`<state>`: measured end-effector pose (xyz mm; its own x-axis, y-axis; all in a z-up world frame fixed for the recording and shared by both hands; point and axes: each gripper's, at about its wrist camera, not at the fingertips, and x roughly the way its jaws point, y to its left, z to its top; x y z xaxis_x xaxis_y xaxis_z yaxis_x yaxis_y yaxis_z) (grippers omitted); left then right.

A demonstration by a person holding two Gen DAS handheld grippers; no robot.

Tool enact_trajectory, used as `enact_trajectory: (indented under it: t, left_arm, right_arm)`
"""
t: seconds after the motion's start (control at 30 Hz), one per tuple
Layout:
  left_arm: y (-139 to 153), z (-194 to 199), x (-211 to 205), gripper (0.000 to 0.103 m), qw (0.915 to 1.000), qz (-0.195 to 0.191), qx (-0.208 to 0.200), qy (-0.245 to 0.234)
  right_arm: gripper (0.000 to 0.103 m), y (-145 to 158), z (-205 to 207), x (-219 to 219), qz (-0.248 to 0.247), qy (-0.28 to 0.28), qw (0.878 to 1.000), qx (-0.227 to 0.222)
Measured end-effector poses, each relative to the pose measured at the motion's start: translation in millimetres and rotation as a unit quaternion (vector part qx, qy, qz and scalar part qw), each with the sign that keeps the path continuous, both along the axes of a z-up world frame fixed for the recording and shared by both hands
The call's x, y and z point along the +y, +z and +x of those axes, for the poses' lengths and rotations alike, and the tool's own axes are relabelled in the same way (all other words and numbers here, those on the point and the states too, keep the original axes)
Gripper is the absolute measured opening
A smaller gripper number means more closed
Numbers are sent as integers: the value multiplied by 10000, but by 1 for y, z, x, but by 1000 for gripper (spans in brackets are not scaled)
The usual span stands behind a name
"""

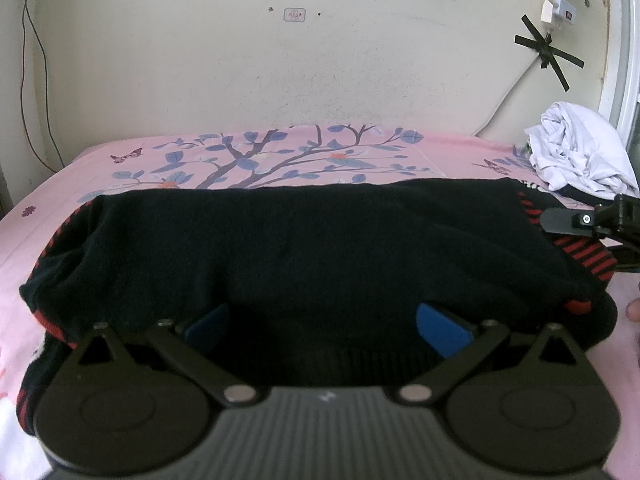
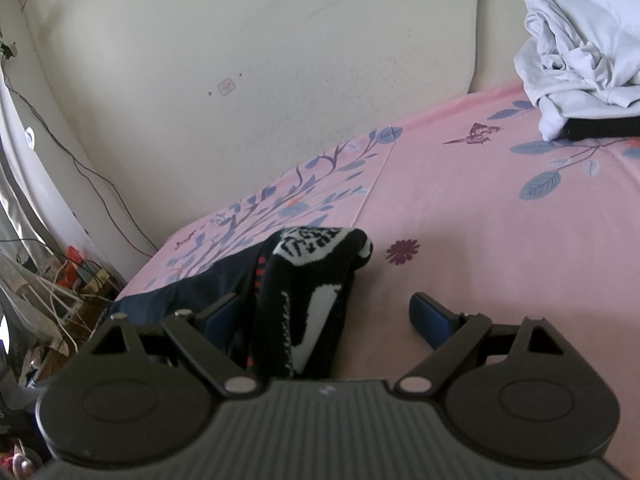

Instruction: Fold small clothes

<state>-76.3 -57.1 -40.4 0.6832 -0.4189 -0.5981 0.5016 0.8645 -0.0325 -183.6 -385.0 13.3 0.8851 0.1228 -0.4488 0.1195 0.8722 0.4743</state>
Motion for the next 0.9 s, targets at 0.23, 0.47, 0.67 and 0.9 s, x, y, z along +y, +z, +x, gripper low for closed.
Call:
enact_trajectory:
  t: [0.23,0.47,0.67,0.9]
  left_arm:
    - [0,0,-1,103,10000,19,1,9]
    - [0,0,-1,103,10000,20,1,5]
    - [0,0,-1,103,10000,21,2,8]
    - [-1,0,-1,103,10000,22,2,10]
  right_arm:
    - [85,0,-1,1,42,-23,10000,-14]
    - [85,0,-2,1,79,-41,10000,-27]
    - [85,0,-2,1,88,-48,9999,-28]
    - [85,0,-2,1,90,-48,9999,-28]
